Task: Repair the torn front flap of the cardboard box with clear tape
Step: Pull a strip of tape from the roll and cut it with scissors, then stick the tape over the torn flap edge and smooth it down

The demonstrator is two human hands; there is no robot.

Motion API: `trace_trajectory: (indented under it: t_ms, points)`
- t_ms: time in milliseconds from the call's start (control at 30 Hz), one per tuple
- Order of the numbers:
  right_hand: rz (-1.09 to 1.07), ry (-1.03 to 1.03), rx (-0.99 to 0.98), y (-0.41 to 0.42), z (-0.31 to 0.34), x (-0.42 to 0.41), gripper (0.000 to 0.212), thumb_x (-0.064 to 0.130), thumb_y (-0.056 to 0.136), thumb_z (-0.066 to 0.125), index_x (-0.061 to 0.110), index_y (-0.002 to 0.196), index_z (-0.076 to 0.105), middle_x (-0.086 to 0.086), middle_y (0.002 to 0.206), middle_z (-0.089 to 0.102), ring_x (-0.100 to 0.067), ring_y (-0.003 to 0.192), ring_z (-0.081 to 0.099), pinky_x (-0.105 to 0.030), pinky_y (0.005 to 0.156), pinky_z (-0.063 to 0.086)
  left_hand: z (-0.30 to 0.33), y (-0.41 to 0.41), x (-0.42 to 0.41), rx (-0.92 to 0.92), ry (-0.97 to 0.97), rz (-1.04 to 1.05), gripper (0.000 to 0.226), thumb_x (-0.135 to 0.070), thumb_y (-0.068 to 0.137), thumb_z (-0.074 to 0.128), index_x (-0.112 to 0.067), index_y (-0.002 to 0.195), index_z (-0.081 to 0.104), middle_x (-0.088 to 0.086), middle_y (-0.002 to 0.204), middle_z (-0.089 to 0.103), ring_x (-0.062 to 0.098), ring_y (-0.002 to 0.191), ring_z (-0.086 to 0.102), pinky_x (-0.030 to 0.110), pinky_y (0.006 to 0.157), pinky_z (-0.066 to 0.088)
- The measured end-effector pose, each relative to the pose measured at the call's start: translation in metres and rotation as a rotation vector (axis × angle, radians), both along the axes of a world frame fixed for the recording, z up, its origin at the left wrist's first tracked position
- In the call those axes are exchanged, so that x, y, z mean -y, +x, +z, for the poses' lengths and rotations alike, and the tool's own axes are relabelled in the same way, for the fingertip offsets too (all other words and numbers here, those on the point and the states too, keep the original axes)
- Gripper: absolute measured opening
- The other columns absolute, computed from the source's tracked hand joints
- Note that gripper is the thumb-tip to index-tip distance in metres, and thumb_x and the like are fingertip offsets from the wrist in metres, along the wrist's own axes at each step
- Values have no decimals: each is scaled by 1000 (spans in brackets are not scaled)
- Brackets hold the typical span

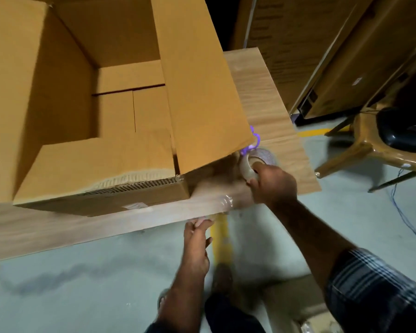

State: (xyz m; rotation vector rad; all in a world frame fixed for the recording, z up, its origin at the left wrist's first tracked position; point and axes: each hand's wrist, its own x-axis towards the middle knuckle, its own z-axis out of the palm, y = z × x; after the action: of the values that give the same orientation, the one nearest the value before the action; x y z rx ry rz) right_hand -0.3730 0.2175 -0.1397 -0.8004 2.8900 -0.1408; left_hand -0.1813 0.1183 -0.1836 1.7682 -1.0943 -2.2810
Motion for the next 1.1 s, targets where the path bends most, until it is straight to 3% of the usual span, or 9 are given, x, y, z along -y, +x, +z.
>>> trace_trajectory:
  t_ms: [133,267,400,467,600,700,767,867,1100]
  points:
    - [86,-5,-45,-11,-21,5,20,32,85,64,21,101,66,-14,92,69,-39,87,68,-38,65,50,-15,-21,-4,-106,114,16,15,-3,94,61,-17,88,63,-11,85,73,-1,86,66,33,87,39]
    - [83,-151,-160,-4,-27,1,25,29,75,60,17,94,70,-12,87,68,-39,85,64,-40,57,50,-15,-19,-6,-73,15,-95,11,-4,94,66,-9,101,70,-6,83,77,-10,66,67,17,65,51]
    - [83,-281,-177,25,-27,-18,29,34,94,53,17,113,68,-7,106,68,-35,98,61,-45,76,52,-7,-6,-3,-1,-118,-122,10,-8,90,72,0,97,72,9,90,72,-8,62,62,19,63,43]
    - [-20,-361,-46,50,-22,-23,22,29,91,59,21,109,68,-2,104,70,-30,95,65,-41,75,54,-1,-3,-1,5,-141,-118,8,-12,88,76,-4,88,72,11,88,72,-6,61,62,23,65,41]
    - [-394,-406,494,94,-29,-21,8,32,85,70,25,88,68,8,85,74,-21,84,72,-27,73,50,15,-10,-1,51,-159,-64,10,-11,85,79,-3,87,74,13,86,75,-5,59,65,26,66,39]
    - [-778,-534,1056,102,-34,-14,35,55,84,67,21,88,72,0,94,78,-21,92,74,-43,91,59,28,-21,-3,69,-144,-33,13,-9,83,81,0,91,75,12,83,74,-4,53,63,25,62,40]
    - [-865,-642,1391,104,-27,-4,41,59,93,62,20,100,72,-1,104,77,-16,98,72,-41,94,57,39,-26,-4,66,-143,-30,11,-7,82,81,0,89,76,14,82,74,2,52,64,21,55,43]
    - [-921,-814,1489,101,-22,10,39,55,93,64,18,106,72,-1,105,77,-13,103,70,-36,91,53,52,-28,-4,53,-173,-45,7,-2,82,79,3,85,75,18,79,73,7,49,62,13,39,38]
    - [-1024,-1082,1437,112,-3,13,12,27,95,68,19,101,73,2,94,79,-12,92,71,-29,75,49,81,2,16,36,-326,-320,13,-11,83,81,-12,75,71,2,66,70,6,57,60,11,46,41]
